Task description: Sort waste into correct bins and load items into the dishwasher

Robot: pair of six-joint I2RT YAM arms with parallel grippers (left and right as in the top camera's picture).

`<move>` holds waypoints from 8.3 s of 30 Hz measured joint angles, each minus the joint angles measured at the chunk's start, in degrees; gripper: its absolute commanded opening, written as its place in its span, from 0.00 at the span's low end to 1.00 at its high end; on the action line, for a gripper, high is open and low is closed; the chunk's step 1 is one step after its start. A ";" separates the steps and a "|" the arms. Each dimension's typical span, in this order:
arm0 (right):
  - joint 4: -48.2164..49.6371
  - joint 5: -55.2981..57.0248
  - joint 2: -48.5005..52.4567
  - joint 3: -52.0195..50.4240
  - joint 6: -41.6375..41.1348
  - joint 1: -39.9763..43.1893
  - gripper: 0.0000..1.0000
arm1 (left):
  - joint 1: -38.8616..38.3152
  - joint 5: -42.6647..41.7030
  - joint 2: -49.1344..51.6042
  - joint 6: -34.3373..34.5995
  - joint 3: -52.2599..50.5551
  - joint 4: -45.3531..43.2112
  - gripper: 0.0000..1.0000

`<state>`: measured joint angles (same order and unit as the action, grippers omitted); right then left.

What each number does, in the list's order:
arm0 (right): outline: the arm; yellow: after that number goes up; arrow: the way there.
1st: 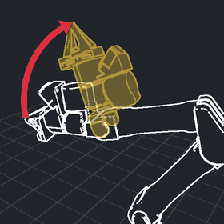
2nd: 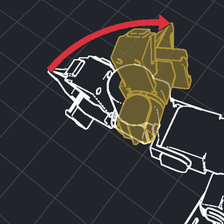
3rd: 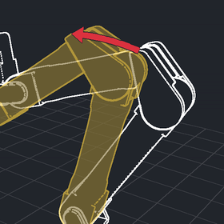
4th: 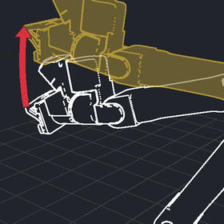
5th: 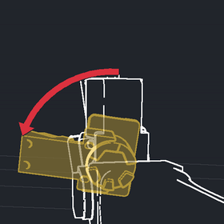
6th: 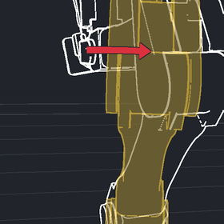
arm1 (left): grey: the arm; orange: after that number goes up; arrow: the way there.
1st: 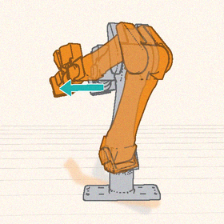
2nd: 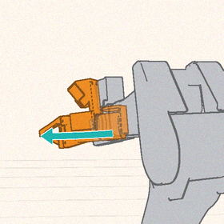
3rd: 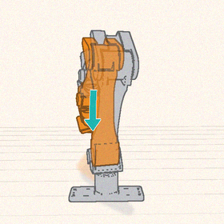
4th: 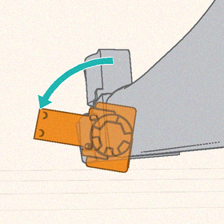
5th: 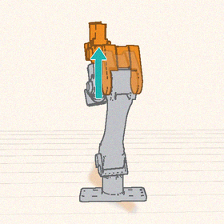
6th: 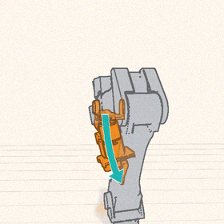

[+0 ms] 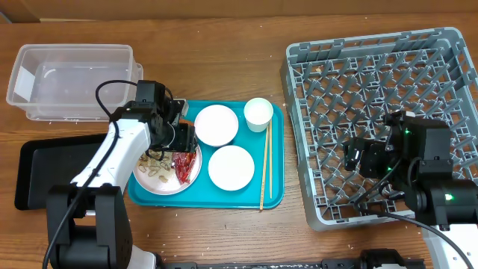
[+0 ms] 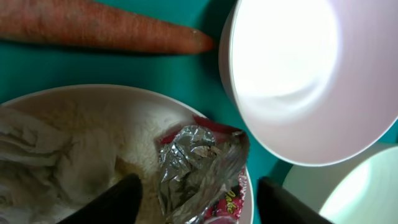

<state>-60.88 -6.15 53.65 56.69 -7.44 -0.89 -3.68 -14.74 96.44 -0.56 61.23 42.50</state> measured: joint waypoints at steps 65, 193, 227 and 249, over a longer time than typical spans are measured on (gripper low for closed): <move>-0.46 0.00 0.00 0.00 -0.02 -0.02 1.00 | 13.20 11.34 0.26 6.27 27.69 14.34 0.68; -2.91 0.04 0.00 0.00 -0.02 -0.02 1.00 | 16.24 23.21 -5.97 16.68 18.10 -8.72 0.07; 0.76 -0.04 0.00 0.00 0.00 -0.02 1.00 | 8.04 3.37 -4.07 16.20 20.13 19.93 0.70; -0.22 -8.85 11.34 10.64 -0.02 -8.07 0.96 | 1.29 9.70 -4.09 15.41 20.15 36.06 0.70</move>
<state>-61.10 -15.00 64.99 67.33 -7.46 -8.95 -2.39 -5.04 92.36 14.85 81.38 78.56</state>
